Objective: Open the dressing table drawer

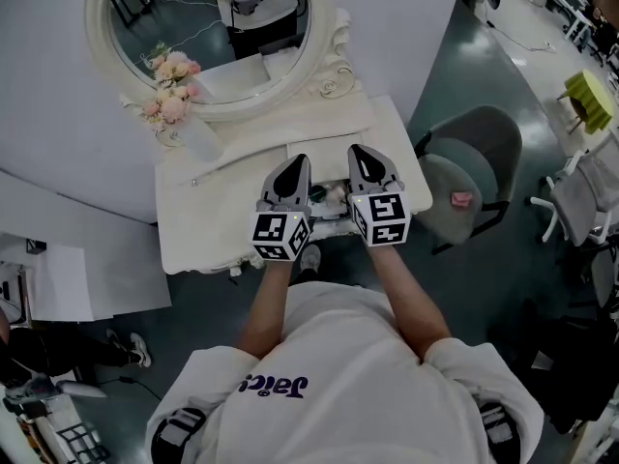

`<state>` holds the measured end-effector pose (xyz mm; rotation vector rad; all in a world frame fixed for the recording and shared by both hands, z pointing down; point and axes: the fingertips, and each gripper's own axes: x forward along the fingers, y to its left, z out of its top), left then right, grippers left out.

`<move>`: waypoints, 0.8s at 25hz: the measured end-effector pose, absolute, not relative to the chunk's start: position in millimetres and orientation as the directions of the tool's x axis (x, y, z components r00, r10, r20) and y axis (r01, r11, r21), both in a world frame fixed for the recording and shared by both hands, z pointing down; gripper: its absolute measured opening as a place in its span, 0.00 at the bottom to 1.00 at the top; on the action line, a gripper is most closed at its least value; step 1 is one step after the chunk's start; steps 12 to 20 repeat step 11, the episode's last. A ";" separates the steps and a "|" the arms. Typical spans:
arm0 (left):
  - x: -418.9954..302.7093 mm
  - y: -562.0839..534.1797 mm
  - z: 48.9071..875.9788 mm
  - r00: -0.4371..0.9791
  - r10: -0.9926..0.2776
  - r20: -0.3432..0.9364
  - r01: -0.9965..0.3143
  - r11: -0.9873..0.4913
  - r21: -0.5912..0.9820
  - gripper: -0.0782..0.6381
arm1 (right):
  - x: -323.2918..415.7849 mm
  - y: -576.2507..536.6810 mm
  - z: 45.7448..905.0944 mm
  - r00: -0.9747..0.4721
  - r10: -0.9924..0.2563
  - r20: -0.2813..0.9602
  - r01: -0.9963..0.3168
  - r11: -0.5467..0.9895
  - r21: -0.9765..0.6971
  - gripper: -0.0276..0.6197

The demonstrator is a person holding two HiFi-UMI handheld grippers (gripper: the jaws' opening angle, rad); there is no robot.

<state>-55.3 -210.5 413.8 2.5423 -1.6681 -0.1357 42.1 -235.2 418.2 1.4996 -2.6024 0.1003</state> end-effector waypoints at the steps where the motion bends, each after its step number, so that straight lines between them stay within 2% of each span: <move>1: -56.2 -210.5 414.4 0.397 -0.918 -0.019 -0.909 -0.396 0.130 0.13 | 42.0 -235.7 418.0 -0.494 -0.857 0.148 -0.866 0.501 0.008 0.06; 20: -63.8 -215.4 415.6 0.396 -0.918 -0.020 -0.908 -0.395 0.141 0.13 | 35.2 -244.7 423.4 -0.525 -0.837 0.152 -0.850 0.525 -0.048 0.06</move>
